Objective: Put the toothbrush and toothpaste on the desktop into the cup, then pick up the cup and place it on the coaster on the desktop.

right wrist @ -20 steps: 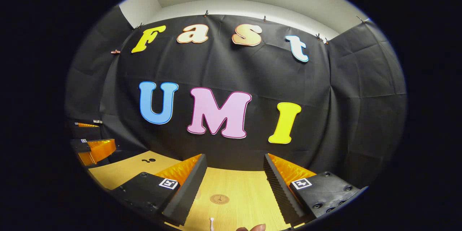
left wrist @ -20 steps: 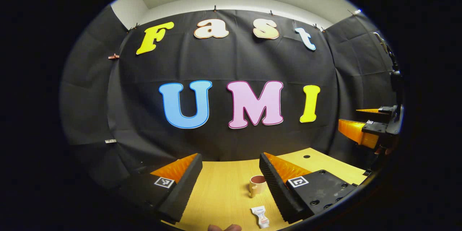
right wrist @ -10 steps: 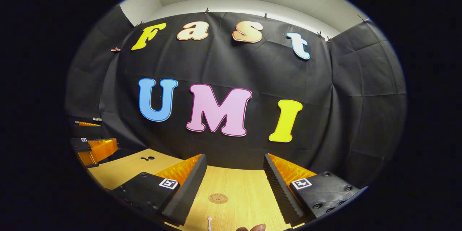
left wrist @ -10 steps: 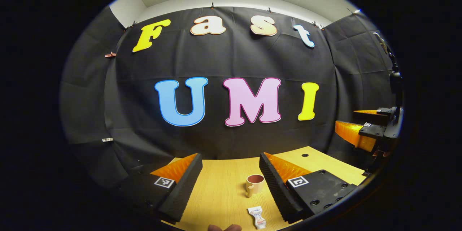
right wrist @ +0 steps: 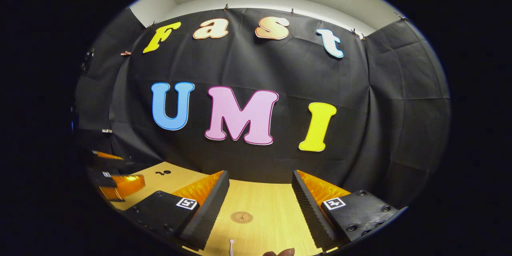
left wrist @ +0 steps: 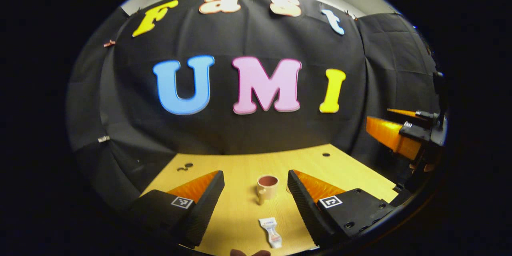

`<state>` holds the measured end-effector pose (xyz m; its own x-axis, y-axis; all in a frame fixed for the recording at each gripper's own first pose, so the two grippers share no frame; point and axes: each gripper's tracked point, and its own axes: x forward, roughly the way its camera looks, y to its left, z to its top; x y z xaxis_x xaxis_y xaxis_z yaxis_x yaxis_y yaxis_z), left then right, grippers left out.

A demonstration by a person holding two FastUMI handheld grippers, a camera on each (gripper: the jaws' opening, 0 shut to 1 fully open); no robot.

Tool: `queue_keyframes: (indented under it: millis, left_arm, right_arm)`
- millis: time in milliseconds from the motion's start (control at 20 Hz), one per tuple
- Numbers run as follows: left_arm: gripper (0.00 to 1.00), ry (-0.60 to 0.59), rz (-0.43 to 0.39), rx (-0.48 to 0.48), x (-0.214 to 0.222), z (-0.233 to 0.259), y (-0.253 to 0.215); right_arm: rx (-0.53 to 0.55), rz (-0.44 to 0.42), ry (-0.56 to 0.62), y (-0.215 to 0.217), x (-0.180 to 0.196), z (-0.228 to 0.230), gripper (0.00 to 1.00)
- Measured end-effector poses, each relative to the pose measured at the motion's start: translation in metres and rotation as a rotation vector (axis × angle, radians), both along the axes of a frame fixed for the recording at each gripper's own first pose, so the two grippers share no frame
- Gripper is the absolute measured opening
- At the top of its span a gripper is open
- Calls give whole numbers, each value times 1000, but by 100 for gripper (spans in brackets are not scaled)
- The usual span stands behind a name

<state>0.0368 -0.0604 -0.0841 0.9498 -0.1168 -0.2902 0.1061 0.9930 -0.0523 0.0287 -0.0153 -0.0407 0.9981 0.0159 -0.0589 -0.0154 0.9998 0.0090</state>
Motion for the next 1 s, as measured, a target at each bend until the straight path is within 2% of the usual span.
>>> queue_keyframes:
  millis: [250,600,800,1000]
  left_arm:
    - [96,294,-6,-9,9,-104,-26]
    - [90,613,26,8,-3,-220,-42]
    - [87,725,65,45,-4,-269,-38]
    - [84,803,82,63,0,-294,-42]
  right_arm:
    - [-16,-14,29,-22,7,-13,97]
    - [-37,-33,96,-64,18,-41,97]
    - [-37,-28,125,-82,31,-56,97]
    - [-34,-16,145,-96,44,-69,97]
